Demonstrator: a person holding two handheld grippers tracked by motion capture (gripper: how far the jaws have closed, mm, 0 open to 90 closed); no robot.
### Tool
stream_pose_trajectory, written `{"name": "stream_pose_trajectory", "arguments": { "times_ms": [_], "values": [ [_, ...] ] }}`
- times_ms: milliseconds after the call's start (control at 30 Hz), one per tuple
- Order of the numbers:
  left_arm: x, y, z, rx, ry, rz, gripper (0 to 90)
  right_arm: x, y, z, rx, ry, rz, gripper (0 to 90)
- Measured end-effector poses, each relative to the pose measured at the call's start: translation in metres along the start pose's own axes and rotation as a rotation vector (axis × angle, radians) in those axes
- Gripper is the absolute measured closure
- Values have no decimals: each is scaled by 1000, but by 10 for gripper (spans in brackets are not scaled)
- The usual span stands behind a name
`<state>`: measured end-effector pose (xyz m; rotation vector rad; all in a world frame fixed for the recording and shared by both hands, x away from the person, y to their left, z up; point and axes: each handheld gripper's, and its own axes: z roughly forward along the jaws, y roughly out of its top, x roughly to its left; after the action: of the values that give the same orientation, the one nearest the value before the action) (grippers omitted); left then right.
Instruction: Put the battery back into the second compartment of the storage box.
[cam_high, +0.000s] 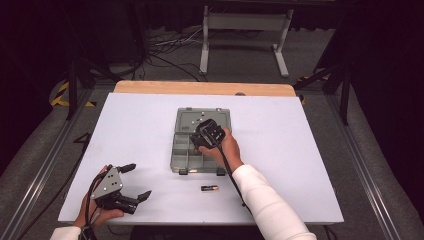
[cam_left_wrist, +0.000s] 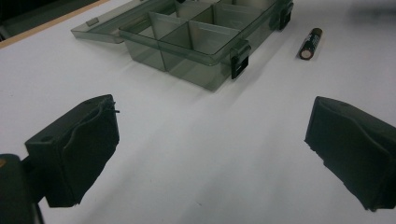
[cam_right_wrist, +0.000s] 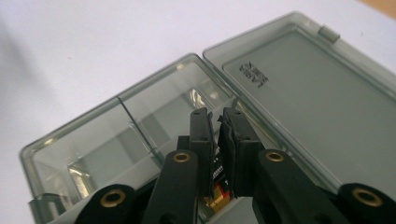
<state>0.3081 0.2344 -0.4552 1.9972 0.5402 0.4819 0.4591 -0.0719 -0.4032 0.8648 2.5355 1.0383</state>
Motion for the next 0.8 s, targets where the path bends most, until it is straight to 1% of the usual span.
{"name": "stream_pose_trajectory", "arguments": {
  "times_ms": [67,100,133,233,267,300,333,400,433,467,500,567,600,700,800],
  "values": [
    [0,0,0,2,1,-2,30,0,0,-4,-14,0,-7,824],
    [0,0,0,0,0,-2,30,1,0,-8,-40,10,-28,823],
    [0,0,0,0,0,-2,30,2,0,-11,-48,10,-45,823],
    [0,0,0,1,1,1,30,5,-2,-23,-93,27,-72,816],
    [0,0,0,3,2,1,30,6,-2,-28,-105,25,-94,814],
    [0,0,0,3,3,2,30,8,-3,-31,-113,33,-98,813],
    [0,0,0,1,3,3,30,10,-5,-35,-133,43,-108,813],
    [0,1,0,3,2,4,30,12,-6,-41,-144,37,-135,810],
    [0,0,0,4,3,3,30,14,-9,-47,-164,51,-144,810],
    [0,0,0,4,3,3,30,15,-10,-49,-166,48,-146,809],
    [0,0,0,4,3,3,30,15,-11,-51,-171,44,-159,809],
    [-1,0,0,4,4,3,30,18,-16,-57,-187,55,-166,804],
    [0,0,0,2,2,4,30,18,-16,-57,-187,55,-166,804],
    [0,0,0,1,3,2,30,22,-24,-64,-197,61,-197,801],
    [0,1,0,3,6,2,30,25,-31,-68,-206,74,-213,798]
  ]
}}
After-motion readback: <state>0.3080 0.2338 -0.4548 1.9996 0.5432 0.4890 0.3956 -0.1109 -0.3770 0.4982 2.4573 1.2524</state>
